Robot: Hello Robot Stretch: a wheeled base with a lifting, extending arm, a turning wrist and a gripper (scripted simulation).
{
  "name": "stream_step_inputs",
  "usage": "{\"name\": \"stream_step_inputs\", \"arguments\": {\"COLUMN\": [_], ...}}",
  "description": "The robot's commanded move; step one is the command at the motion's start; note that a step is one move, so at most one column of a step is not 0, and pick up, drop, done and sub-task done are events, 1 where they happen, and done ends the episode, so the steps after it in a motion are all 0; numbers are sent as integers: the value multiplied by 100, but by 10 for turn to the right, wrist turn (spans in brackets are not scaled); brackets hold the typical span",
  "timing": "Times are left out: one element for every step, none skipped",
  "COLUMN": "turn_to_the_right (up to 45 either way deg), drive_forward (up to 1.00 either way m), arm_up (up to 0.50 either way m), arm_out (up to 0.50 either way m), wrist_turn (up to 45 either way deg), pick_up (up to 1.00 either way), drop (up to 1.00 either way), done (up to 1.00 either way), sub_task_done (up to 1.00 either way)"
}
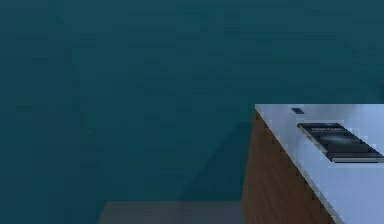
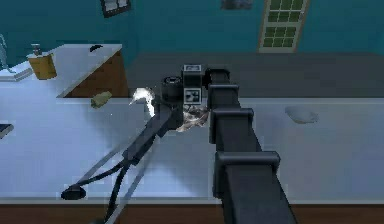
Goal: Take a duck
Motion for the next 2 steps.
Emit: {"name": "stream_step_inputs", "arguments": {"turn_to_the_right": [0, 0], "drive_forward": [0, 0], "arm_up": [0, 0], "arm_out": [0, 0], "wrist_turn": [450, 450], "pick_up": [0, 0], "drop": [0, 0], "done": [0, 0], "sub_task_done": [0, 0]}}
